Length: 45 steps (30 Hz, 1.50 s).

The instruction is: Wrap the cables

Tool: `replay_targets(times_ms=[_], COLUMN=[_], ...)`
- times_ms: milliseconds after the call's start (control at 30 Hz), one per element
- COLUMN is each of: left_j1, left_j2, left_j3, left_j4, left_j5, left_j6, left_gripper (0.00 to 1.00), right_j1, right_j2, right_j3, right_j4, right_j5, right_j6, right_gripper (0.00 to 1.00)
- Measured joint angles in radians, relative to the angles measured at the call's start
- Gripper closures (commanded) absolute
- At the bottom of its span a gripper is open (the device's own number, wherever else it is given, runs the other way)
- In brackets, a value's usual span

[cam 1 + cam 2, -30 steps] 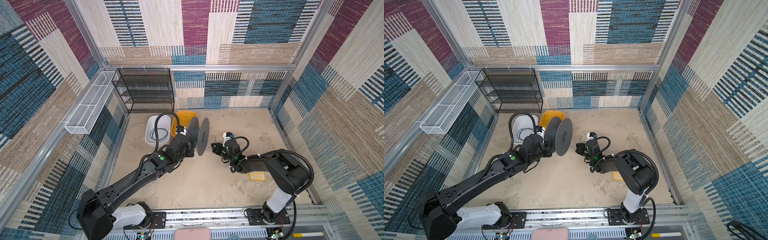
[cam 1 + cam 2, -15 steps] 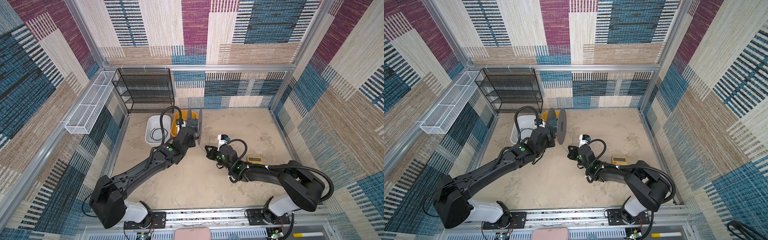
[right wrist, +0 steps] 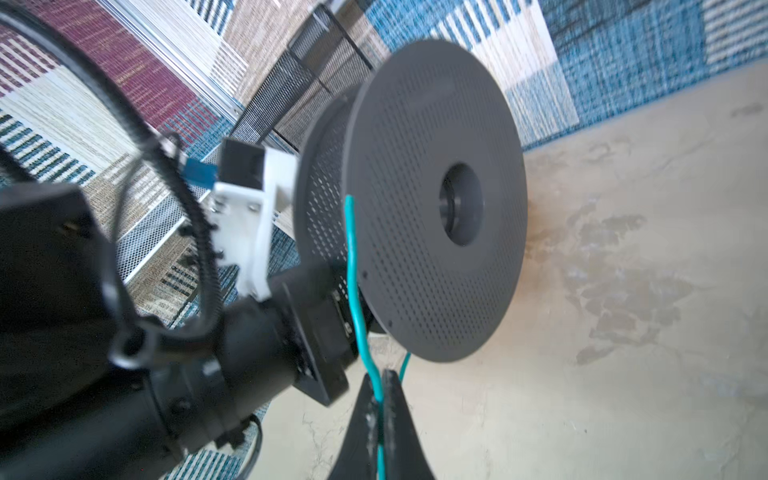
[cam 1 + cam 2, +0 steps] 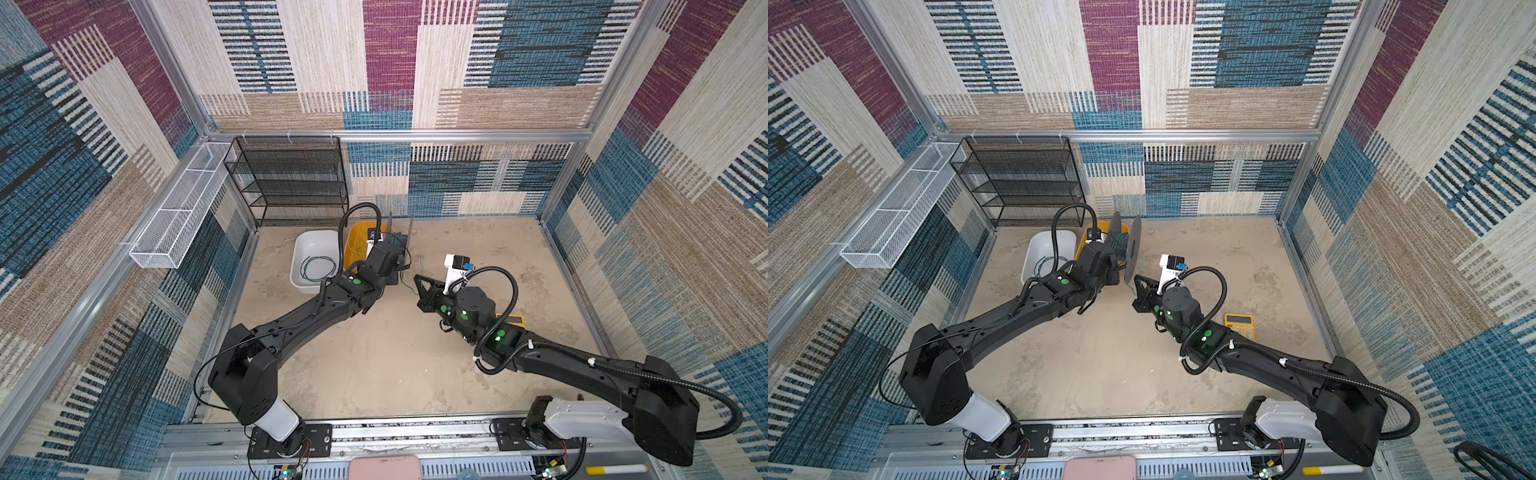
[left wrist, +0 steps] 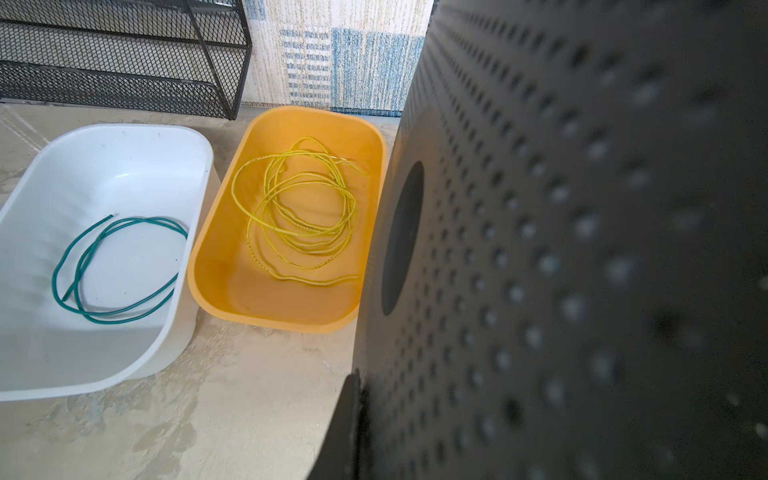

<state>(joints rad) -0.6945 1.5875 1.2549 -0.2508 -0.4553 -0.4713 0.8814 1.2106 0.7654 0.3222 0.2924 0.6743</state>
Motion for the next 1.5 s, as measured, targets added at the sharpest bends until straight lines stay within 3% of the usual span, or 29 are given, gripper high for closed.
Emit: replay_targets(times_ms=[200,567,900,1067,1400,1500], left_j1=[-0.019,-0.077,-0.113,-0.114,-0.117,-0.119], left_j2=[-0.012,-0.119,-0.296,-0.351,-0.317,-0.314], left_j3=[-0.039,-0.162,-0.289,-0.359,-0.390,-0.390], left_j4=[0.033,0.080,0.166,0.225,0.233,0.224], left_j5=[0.017,0.021,0.104,0.115,0.169,0.173], left_j6=[0.033,0.085,0.196,0.266,0.323,0.350], left_gripper=[1.00,1.00,1.00,1.00,1.00,1.00], right_j1=[-0.085,-0.278,-0.472,-0.511,-0.565,-0.589], right_j2=[0.050,0.294,0.480,0.497,0.462,0.461], right_j3=[0.192,0.541,0.670,0.663,0.480,0.444], right_j4=[-0.103,-0.238,-0.328,-0.333,-0.266,-0.243], right_j5=[0.002,-0.136,-0.477,-0.649,-0.723,-0.797], right_j6=[-0.133,-0.286,-0.250,-0.217,-0.167,-0.145], right_gripper=[1.00,1.00,1.00,1.00,1.00,0.94])
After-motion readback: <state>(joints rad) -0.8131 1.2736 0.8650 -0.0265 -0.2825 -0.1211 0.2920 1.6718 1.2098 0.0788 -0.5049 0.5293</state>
